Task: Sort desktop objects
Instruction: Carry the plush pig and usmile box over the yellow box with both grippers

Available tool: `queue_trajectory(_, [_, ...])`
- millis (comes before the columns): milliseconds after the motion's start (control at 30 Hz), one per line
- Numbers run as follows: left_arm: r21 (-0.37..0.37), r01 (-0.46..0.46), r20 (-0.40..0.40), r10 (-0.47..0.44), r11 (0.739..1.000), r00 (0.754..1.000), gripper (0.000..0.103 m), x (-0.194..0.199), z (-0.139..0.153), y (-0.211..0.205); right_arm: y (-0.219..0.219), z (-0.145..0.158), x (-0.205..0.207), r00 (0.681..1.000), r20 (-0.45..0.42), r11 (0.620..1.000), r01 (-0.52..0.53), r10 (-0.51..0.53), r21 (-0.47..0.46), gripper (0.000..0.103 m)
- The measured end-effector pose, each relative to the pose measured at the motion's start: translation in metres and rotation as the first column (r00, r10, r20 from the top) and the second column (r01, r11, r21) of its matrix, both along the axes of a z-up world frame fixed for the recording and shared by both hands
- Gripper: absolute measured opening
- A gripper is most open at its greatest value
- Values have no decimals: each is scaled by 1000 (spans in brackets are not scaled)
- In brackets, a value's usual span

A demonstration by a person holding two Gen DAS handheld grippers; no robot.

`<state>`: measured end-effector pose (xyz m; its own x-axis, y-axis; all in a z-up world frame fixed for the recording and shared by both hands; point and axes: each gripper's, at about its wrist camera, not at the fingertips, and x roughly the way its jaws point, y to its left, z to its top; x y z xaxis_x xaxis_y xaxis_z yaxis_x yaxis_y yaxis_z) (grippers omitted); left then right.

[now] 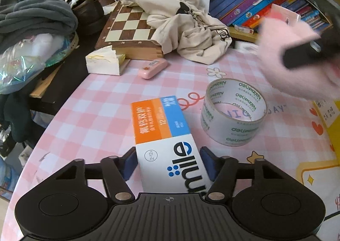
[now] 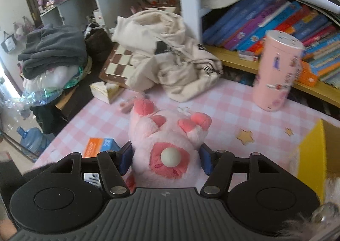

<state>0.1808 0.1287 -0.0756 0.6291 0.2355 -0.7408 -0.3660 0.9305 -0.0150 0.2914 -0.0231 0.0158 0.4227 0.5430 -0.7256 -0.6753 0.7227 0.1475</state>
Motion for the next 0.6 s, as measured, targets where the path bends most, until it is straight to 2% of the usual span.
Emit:
queue_trajectory(33, [-9,-5,2,5,1000,1000,52,-1,1,2,-4,-1,-1,1000,-1,1000,5,-5,-7,60])
queue_trajectory(233, [-91,-35,19,37,995,999,52,-9,8,10,-28,-15,-8,999,-33,998,38,-40,-47,60])
queue_trajectory(600, [-163,9,87,5,987,996,52,-42,39,-1,-49,-39,-44,996,-81,994,19,-27,-108,60])
